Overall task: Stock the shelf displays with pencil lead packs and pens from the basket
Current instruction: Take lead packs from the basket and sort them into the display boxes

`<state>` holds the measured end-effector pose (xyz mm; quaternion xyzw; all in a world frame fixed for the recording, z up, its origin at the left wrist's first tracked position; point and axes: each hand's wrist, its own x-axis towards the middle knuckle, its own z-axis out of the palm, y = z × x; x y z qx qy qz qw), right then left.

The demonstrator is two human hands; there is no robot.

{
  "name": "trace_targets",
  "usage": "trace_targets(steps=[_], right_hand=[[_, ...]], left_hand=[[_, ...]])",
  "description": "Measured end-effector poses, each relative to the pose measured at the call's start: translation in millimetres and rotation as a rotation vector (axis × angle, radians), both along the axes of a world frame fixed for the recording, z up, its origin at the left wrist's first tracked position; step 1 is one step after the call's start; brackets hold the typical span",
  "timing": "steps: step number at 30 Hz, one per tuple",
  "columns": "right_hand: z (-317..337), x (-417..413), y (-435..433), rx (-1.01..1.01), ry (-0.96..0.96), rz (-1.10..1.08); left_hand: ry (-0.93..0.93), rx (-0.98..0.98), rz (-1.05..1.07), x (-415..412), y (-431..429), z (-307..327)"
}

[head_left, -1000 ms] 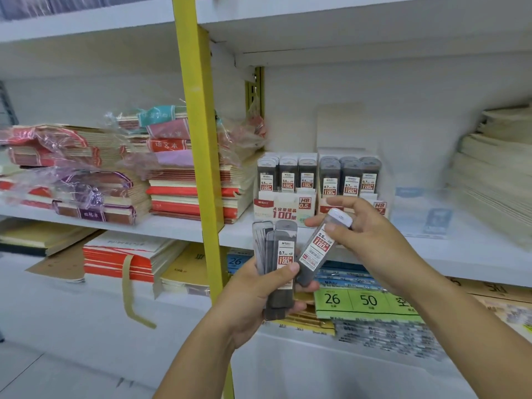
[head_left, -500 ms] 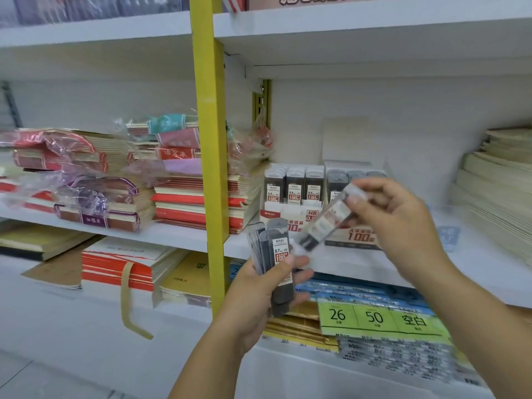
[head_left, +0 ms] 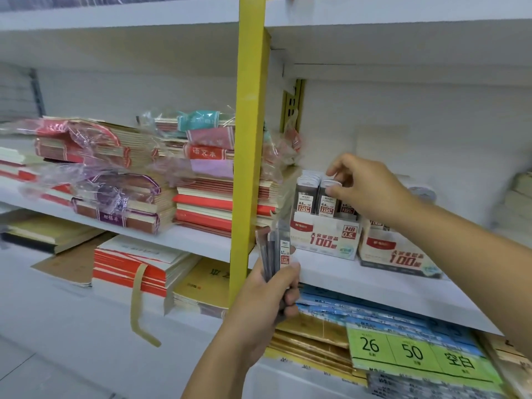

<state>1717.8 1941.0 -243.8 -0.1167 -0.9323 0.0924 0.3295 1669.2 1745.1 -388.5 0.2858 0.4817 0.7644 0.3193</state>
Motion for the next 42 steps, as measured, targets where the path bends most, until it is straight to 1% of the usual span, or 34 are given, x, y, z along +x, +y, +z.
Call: trace_targets(steps=[2,4,6,8,9,11,14,17,18,19,24,27,28,30,32,33,34,35,37,39,42], right_hand=[[-3.2,-5.9,4.2,0.133,-0.009,-0.076],[-4.1,-7.3,5.7,0.269,0.002,-0.142],[-3.3,-3.8,3.7,0.335,0.007,-0.193],[-6.9,5.8,-3.5,0.345,0.024,-0.195],[-11.7,13.8,-9.6,0.303,0.041,-0.167],[-27.3,34.8,-26.8,0.121,0.071,-0.039],[-60.7,65.8,-54.1,-0.229,0.074,0.168],[-82.5,82.4,-65.4,-0.67,0.118,0.313],[-85.0,85.9,-65.0,-0.755,0.144,0.328],[-84.4,88.7,-63.3,-0.779,0.161,0.32],[-77.2,101.0,-52.3,-0.787,0.13,0.245],[-76.8,108.0,-47.3,-0.775,0.166,0.249],[-75.4,110.8,-46.0,-0.774,0.216,0.257],[-67.3,117.4,-40.9,-0.752,0.402,0.245],[-52.5,126.0,-28.4,-0.646,0.6,0.196],[-42.3,129.0,-19.3,-0.554,0.647,0.175],[-31.3,130.2,-9.4,-0.458,0.645,0.155],[-21.3,129.2,1.2,-0.369,0.605,0.127],[-6.6,121.9,19.4,-0.243,0.471,0.046],[-0.6,111.9,32.7,-0.162,0.322,-0.008],[1.6,100.1,43.5,-0.127,0.156,-0.056]], left_hand=[[-0.049,0.003,-0.038,-0.3,-0.7,0.5],[-0.032,0.008,-0.035,-1.3,-1.2,0.8],[0.027,0.004,-0.036,-0.2,-2.7,1.7],[0.055,0.031,-0.059,3.5,-4.4,4.2],[0.063,0.041,-0.075,5.0,-4.8,4.2],[0.077,0.058,-0.11,9.0,-5.7,5.8],[0.065,0.067,-0.178,16.4,-4.6,8.6],[0.053,0.053,-0.232,26.9,0.6,8.8],[0.048,0.043,-0.238,30.9,2.1,8.6],[0.043,0.031,-0.236,33.7,3.7,7.8],[0.041,-0.011,-0.203,44.2,11.3,2.9],[0.035,-0.022,-0.193,49.3,17.2,0.0],[0.03,-0.023,-0.189,49.8,18.5,-0.8],[0.034,-0.031,-0.162,49.0,20.3,-1.0],[0.053,-0.057,-0.124,47.4,20.8,-0.4],[0.07,-0.068,-0.103,46.5,21.2,-0.3],[0.097,-0.083,-0.083,45.4,21.5,-1.0],[0.127,-0.096,-0.067,44.1,22.2,-2.1],[0.141,-0.089,-0.06,41.2,23.0,-4.3],[0.115,-0.063,-0.064,38.2,23.4,-3.9],[0.099,-0.031,-0.062,35.0,23.2,-1.1]])
